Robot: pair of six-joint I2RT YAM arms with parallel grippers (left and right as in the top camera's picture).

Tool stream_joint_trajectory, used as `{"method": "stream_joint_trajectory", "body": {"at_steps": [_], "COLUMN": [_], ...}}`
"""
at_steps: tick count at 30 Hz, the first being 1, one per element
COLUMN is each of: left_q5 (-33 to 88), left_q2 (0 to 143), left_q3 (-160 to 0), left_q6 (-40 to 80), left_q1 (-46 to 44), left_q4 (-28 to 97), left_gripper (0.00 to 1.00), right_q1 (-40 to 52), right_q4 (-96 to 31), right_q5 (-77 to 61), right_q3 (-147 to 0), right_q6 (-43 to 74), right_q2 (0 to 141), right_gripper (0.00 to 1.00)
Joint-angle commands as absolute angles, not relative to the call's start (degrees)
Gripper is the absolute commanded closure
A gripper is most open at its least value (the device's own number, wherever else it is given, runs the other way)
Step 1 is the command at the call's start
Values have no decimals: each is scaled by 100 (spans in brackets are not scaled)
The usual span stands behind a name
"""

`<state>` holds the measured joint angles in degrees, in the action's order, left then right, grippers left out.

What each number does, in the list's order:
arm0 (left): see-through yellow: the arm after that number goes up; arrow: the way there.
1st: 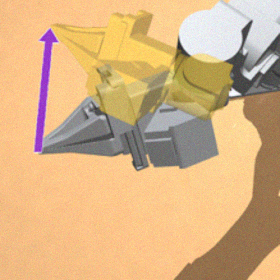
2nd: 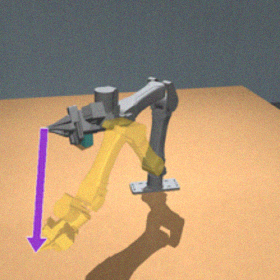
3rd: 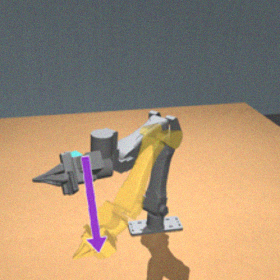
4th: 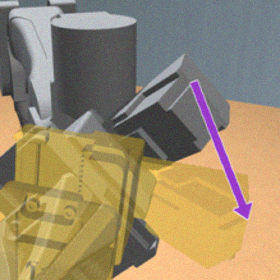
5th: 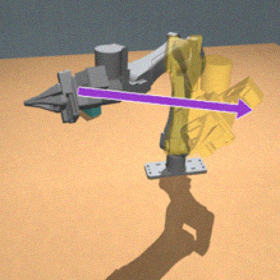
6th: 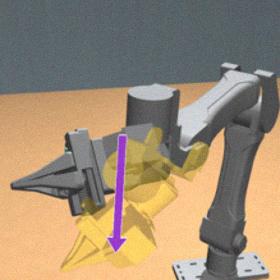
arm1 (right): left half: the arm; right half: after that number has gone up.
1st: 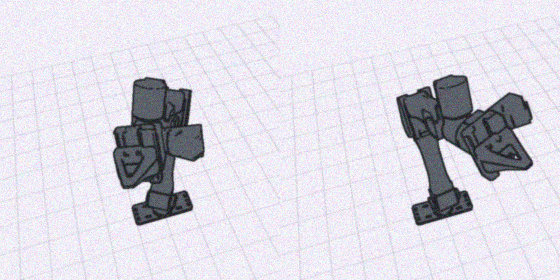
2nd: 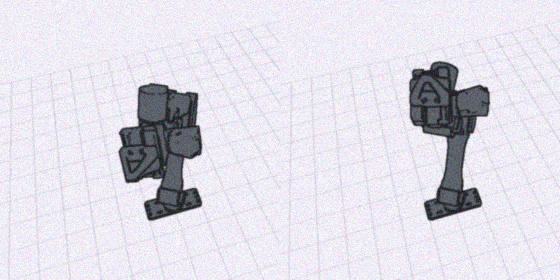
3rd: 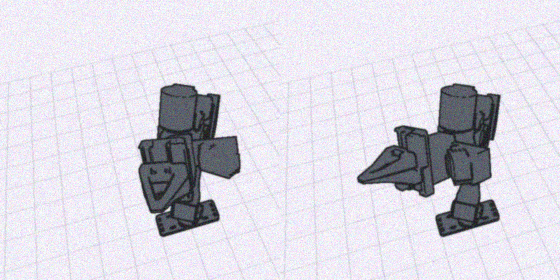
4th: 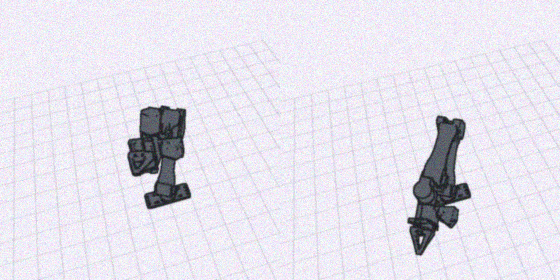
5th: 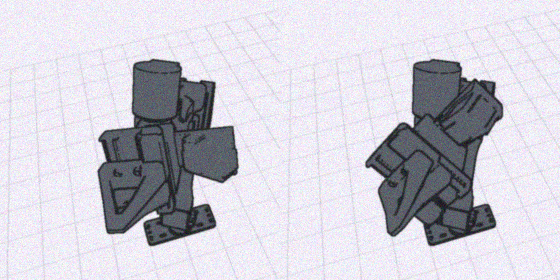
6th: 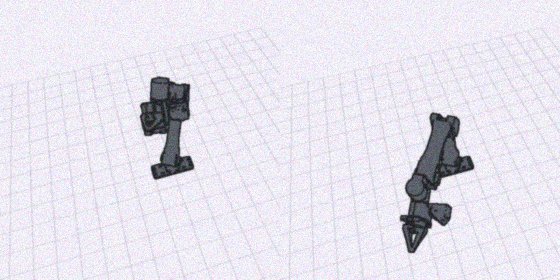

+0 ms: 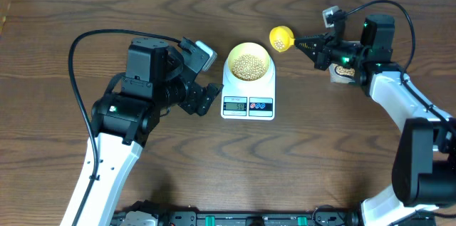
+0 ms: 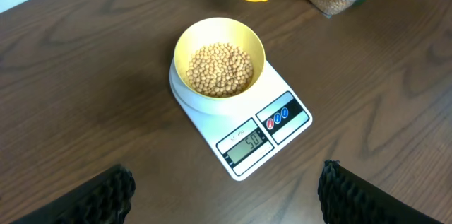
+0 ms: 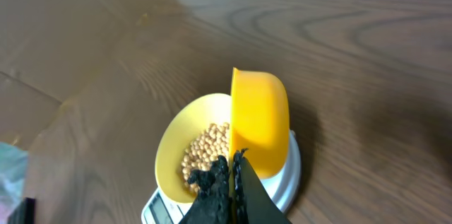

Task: Scoop item into bowl and weigh 50g on scale
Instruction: 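Carry the yellow scoop right toward the clear soybean tub with the right gripper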

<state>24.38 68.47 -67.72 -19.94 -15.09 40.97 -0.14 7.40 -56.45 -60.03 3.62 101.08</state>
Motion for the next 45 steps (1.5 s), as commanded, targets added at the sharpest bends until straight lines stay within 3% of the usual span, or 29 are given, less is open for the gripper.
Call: {"method": "stream_joint_trajectory", "body": {"at_steps": [1, 12, 30, 45], "left_q5": [2547, 2547, 2547, 2547], "left_q2": [6853, 6853, 6853, 6853], "left_q3": [-6685, -6685, -6685, -6685], "left_q6": [-2032, -2032, -2032, -2032], "left_q1": [-1485, -1485, -1485, -1485], "left_q4": [4115, 4115, 4115, 4115], "left_gripper": [14, 15, 15, 15], "right_q1": [-82, -150, -958, -1619], "right_q4": [471, 16, -110, -416], "right_q5": [-5142, -4945, -5308, -5306], "right_q3": [-6012, -6010, -6010, -6012], "right_q6": [-163, -357, 1048, 1223], "right_q2": [9625, 9168, 8945, 8934], "right_gripper": [99, 99, 99, 98]}}
